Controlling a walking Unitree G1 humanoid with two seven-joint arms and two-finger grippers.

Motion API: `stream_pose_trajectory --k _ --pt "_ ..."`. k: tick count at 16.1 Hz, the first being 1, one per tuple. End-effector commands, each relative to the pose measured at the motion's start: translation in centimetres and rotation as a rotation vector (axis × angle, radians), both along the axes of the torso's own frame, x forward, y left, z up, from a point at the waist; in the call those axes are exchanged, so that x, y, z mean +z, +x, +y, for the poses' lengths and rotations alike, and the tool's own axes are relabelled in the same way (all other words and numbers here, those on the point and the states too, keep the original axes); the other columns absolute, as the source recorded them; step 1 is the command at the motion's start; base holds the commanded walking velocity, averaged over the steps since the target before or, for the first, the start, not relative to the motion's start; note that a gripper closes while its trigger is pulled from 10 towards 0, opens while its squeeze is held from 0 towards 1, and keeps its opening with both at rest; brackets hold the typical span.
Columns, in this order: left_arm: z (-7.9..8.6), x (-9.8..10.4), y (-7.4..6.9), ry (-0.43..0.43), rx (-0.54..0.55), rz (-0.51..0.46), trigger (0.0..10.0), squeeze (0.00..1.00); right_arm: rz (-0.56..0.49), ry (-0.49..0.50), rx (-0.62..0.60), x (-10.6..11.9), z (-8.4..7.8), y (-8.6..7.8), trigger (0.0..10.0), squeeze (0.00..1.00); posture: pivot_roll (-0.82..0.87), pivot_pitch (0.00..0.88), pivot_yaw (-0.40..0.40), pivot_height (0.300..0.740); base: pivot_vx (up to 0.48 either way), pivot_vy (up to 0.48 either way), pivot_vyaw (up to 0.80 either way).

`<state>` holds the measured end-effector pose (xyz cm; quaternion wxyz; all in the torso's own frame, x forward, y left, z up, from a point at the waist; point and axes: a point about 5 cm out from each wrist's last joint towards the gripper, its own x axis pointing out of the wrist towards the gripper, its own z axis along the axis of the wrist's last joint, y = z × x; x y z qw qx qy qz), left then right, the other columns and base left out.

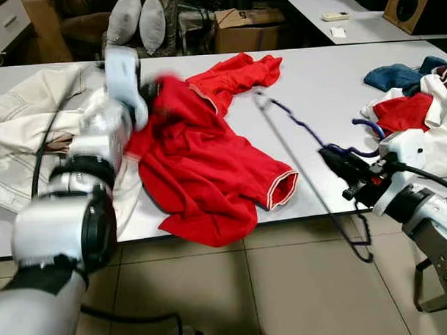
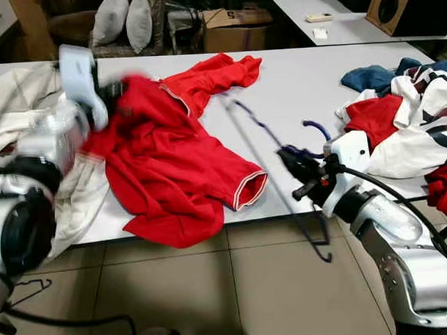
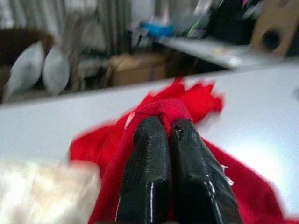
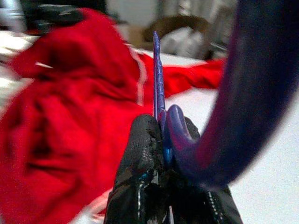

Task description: Hang hanger

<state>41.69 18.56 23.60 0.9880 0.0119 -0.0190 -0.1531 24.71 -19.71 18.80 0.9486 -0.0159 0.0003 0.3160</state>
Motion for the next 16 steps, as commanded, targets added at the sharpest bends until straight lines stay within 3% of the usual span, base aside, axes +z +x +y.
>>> stream_pose_trajectory --k 1,4,8,10,11,12,13,14,16 --pt "-0.4 2.4 0.2 -0.014 -0.042 -0.088 0.0 0.0 -0.004 0.021 0.091 0.5 0.6 -0.7 10.0 0.0 -0.01 0.0 0.041 0.74 0.0 0.0 0.0" --pt "-1.2 7.0 0.2 -0.066 -0.129 -0.238 0.0 0.0 0.115 -0.045 0.306 -0.7 1.6 -2.3 10.0 0.0 -0.01 0.0 0.038 0.74 0.0 0.0 0.0" --pt "-2.6 11.9 -0.7 -0.167 -0.353 -0.392 0.0 0.0 0.238 -0.13 0.404 -2.1 1.7 -3.1 10.0 0.0 0.0 0.0 0.037 0.74 0.0 0.0 0.0" --pt "-3.6 15.3 -2.1 -0.219 -0.563 -0.502 0.0 0.0 0.248 -0.239 0.313 -3.1 1.3 -1.0 10.0 0.0 0.0 0.0 0.039 0.74 0.0 0.0 0.0" --pt "-3.8 16.3 -2.7 -0.215 -0.633 -0.537 0.0 0.0 0.203 -0.326 0.176 -3.2 0.7 1.3 10.0 0.0 0.0 0.0 0.038 0.74 0.0 0.0 0.0" --pt "-3.7 16.7 -3.0 -0.199 -0.67 -0.558 0.0 0.0 0.149 -0.363 0.063 -2.6 0.2 3.3 10.0 0.0 0.0 0.0 0.036 0.74 0.0 0.0 0.0" --pt "-3.7 16.8 -3.1 -0.196 -0.678 -0.562 0.0 0.0 0.132 -0.371 0.038 -2.4 0.1 3.8 10.0 0.0 0.0 0.0 0.036 0.74 0.0 0.0 0.0" --pt "-3.2 17.0 -3.3 -0.204 -0.692 -0.575 0.0 0.0 0.076 -0.357 -0.106 -1.0 -0.9 5.9 10.0 0.0 0.0 0.0 0.033 0.74 0.0 0.0 0.0" --pt "-2.3 17.4 -4.0 -0.238 -0.743 -0.607 0.0 0.0 -0.053 -0.396 -0.234 1.4 -2.2 8.5 10.0 0.0 0.0 0.0 0.026 0.74 0.0 0.0 0.0"
